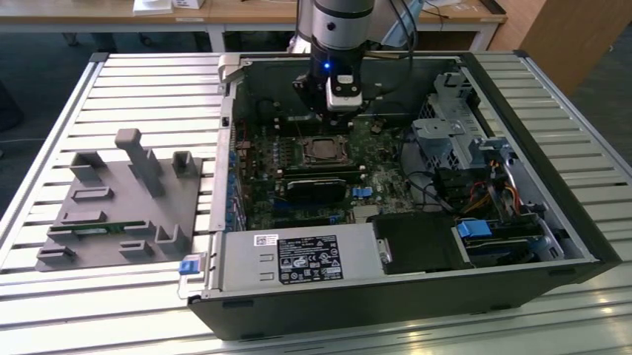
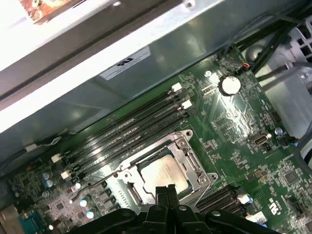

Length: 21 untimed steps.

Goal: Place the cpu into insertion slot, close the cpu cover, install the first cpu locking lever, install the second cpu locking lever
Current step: 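Install the first cpu locking lever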

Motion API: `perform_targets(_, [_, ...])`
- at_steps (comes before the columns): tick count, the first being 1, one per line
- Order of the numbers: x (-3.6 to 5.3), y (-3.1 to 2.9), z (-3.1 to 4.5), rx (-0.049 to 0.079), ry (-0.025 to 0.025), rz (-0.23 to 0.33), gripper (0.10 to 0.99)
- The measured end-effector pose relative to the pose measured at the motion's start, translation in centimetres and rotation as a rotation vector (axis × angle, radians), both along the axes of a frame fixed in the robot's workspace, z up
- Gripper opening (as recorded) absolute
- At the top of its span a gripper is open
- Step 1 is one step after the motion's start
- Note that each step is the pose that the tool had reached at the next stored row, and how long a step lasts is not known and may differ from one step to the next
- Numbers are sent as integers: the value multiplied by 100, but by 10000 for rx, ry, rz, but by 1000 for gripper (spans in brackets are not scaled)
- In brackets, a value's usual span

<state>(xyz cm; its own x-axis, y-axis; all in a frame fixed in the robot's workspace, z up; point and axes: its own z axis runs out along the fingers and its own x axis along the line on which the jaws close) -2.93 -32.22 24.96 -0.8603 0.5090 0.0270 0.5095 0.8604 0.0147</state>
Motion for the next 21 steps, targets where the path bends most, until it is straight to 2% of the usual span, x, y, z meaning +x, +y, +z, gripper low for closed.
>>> perform_targets(10, [0,0,0,1,-2,1016,106])
perform_targets(18, [0,0,0,0,-7,2267,106])
perform_targets(21, [0,0,-1,-5,-45,2607,106])
